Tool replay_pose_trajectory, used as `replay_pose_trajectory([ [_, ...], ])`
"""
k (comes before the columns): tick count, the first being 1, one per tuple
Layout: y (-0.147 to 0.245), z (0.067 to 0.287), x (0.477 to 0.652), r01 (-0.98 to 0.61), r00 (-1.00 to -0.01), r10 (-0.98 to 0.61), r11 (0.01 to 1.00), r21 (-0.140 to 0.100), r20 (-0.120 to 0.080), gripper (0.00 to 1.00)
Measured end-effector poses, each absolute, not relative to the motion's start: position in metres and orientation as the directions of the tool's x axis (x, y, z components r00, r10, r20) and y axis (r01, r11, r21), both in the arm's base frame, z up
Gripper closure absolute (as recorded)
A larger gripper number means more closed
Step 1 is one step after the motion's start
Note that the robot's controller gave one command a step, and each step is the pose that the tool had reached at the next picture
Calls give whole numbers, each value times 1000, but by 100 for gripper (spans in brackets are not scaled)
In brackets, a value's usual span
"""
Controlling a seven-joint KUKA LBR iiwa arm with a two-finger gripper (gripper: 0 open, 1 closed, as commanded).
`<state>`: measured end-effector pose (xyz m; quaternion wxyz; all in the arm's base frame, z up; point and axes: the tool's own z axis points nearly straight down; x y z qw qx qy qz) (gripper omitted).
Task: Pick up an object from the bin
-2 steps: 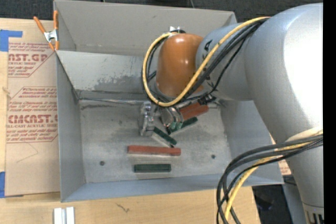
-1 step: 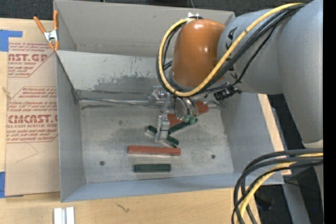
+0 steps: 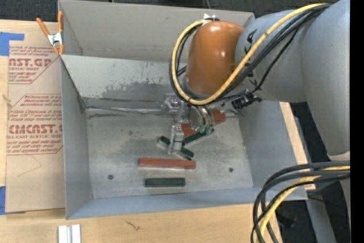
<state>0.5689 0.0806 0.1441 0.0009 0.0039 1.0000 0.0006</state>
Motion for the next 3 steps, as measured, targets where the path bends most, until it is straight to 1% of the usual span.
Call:
replay_pose_trajectory([
  [1,108,81,538,6,-1000,6,1000,1,1,100],
  [2,108,81,538,6,-1000,6,1000,1,1,100],
  [3,116,276,550,4,-1000,4,1000,3,-10,100],
])
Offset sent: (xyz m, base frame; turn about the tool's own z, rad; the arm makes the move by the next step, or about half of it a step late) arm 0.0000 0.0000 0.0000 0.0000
